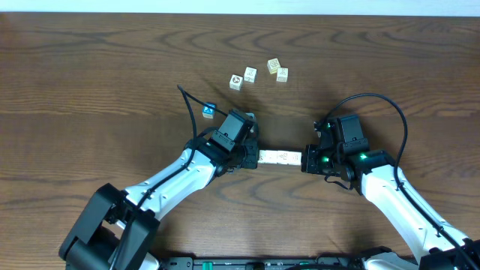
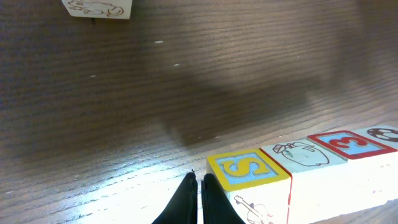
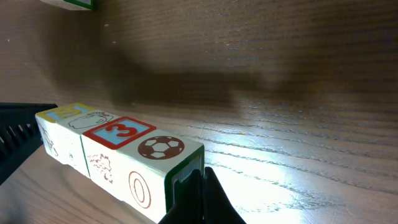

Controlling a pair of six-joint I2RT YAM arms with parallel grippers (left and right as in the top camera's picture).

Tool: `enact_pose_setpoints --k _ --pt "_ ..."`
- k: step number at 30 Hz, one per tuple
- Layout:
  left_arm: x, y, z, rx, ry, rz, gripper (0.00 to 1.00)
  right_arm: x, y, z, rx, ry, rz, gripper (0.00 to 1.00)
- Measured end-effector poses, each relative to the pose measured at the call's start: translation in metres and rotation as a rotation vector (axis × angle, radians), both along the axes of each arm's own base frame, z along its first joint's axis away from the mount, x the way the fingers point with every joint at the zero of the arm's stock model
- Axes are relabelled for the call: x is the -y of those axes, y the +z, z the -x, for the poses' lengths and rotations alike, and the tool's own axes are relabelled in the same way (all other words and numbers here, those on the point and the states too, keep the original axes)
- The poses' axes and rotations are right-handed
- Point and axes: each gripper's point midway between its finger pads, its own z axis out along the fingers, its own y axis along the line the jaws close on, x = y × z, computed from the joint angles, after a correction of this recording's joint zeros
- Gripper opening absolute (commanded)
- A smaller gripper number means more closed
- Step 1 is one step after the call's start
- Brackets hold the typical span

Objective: Lift 4 blocks

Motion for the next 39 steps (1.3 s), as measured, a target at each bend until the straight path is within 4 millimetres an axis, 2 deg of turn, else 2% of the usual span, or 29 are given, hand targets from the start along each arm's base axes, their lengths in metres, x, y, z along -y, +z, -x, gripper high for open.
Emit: enact_pose_setpoints --k 20,30,39 --pt "0.0 0.003 0.0 0.007 0.0 0.006 0.07 0.001 -0.001 0.0 -0.001 -0.003 0.007 0.01" --pt "0.002 0.02 -0.003 0.045 -0.001 0.035 0.07 0.003 -0.001 -0.001 0.002 -0.011 0.019 0.01" --pt "0.002 0.022 -0.003 0.048 -0.001 0.038 0.07 0.003 -0.001 -0.001 0.001 -0.012 0.019 0.01"
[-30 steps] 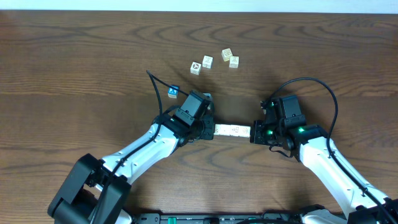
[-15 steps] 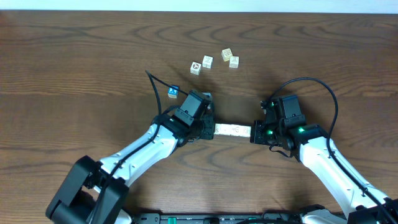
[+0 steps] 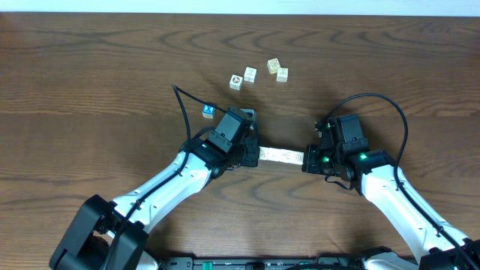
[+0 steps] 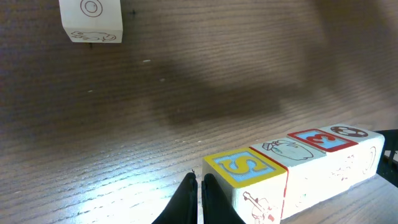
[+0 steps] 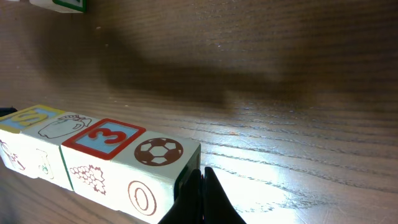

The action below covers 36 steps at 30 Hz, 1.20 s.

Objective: Lift 4 blocks

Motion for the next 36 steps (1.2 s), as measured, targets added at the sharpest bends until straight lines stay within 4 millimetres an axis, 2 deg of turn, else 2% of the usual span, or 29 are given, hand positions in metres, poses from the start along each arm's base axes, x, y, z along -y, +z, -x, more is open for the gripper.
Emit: enact_pose_setpoints --k 22,36 --pt "0.0 0.0 0.0 0.0 0.0 0.0 0.07 0.0 0.0 0.0 0.0 0.0 0.0 0.01" --pt "0.0009 0.0091 -0.0007 0.019 -0.001 0.016 0.07 0.0001 0.004 -0.0006 0.013 -0.001 -0.003 0.01"
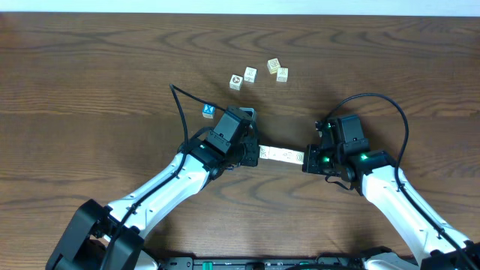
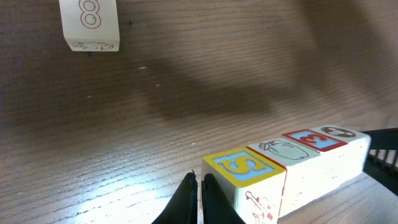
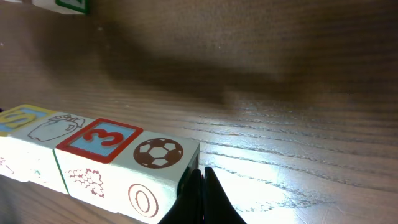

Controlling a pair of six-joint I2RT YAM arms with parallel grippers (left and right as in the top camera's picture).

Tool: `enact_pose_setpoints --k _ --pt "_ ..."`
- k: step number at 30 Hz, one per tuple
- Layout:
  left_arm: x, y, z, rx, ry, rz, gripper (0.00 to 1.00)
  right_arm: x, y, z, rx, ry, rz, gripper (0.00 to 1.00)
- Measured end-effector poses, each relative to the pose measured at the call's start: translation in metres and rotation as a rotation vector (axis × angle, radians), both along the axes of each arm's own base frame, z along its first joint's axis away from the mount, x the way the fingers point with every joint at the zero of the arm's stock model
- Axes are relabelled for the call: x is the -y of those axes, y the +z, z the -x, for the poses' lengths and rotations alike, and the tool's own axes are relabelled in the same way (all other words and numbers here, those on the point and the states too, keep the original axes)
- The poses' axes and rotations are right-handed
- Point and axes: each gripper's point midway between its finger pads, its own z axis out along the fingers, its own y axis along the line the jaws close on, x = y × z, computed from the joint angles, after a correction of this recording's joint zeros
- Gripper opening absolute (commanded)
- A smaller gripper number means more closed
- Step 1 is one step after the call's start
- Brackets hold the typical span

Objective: Lift 4 blocks

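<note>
A row of four picture blocks (image 1: 281, 155) is clamped end to end between my two grippers and seems to hang just above the wooden table (image 1: 90, 82). My left gripper (image 2: 199, 177) is shut, its fingers pressed against the end of the yellow-and-blue S block (image 2: 242, 167). My right gripper (image 3: 202, 171) is also shut and pushes on the soccer-ball block (image 3: 158, 152), which sits beside the red 3 block (image 3: 99, 138). From overhead the left gripper (image 1: 253, 155) and right gripper (image 1: 305, 159) face each other across the row.
Several loose blocks (image 1: 259, 73) lie at the back of the table. A small blue block (image 1: 208, 111) rests near the left arm's cable. A block marked 8 (image 2: 91, 25) lies beyond the left gripper. A green-edged block (image 3: 59, 5) shows at the top.
Both grippers still press on the row's ends. In the left wrist view the loose 8 block sits a little farther off and the row's far end reaches less far right.
At first the row was squeezed between both shut grippers low over the table, slanting in the right wrist view. Later it looked more level, with the table farther below. Now it stays pinched in nearly the same spot.
</note>
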Motion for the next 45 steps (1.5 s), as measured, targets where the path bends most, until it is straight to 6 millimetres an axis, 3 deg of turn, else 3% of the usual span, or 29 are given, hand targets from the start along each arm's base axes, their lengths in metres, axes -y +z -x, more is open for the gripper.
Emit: enact_pose_setpoints --k 45 --pt "-0.001 0.001 0.0 0.003 0.003 -0.001 0.07 0.0 0.019 -0.003 0.068 -0.003 -0.013 0.01"
